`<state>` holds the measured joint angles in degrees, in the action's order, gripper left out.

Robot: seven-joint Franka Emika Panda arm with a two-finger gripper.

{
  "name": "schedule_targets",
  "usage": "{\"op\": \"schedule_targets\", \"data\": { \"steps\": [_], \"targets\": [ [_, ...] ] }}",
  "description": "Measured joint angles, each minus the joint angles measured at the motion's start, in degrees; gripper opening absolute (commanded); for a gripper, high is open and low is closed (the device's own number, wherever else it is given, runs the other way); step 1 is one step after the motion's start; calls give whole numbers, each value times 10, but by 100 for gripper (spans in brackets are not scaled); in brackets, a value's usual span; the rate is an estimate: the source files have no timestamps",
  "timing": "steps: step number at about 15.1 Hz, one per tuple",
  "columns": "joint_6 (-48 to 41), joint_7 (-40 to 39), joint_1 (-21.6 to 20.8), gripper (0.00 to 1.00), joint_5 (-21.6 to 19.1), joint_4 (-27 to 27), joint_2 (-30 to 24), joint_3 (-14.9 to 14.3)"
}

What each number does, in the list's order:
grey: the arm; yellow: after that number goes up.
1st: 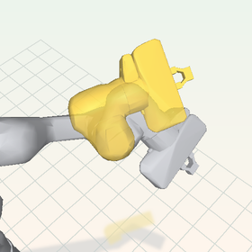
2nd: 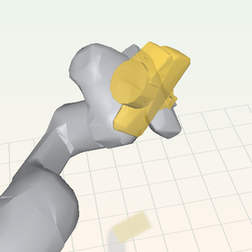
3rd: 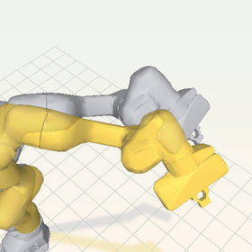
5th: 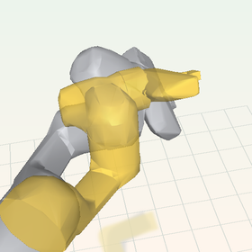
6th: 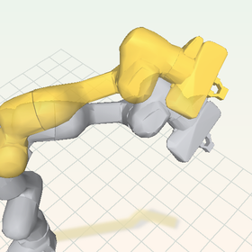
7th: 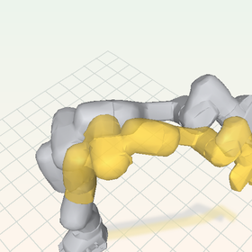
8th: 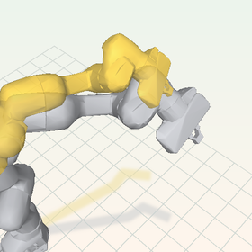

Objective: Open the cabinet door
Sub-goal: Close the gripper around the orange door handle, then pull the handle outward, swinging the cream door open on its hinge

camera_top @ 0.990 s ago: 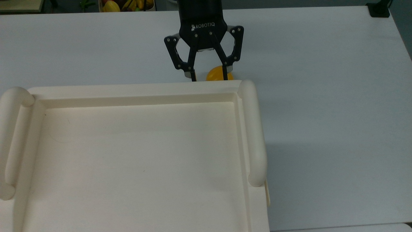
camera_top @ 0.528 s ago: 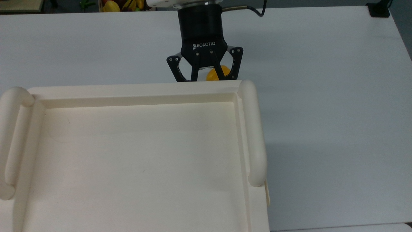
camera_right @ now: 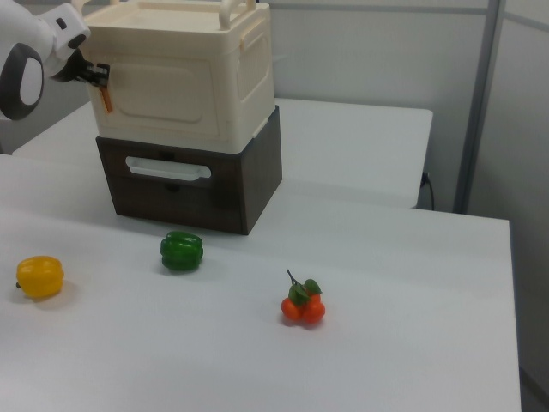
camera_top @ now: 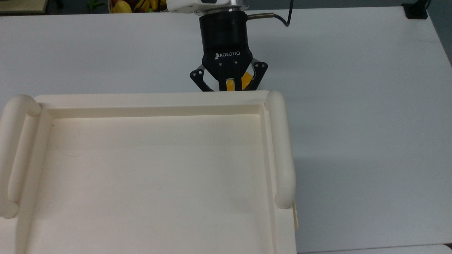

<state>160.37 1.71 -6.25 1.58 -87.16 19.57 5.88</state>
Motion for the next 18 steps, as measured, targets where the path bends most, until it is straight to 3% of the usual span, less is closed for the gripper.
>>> {"op": "schedule_targets", "data": {
  "steps": [10,18],
  "targets": [
    [-5,-2,11,0,0,-41,-34,9],
    [-178,-2,26,6,-1,-51,-99,17]
  ]
}}
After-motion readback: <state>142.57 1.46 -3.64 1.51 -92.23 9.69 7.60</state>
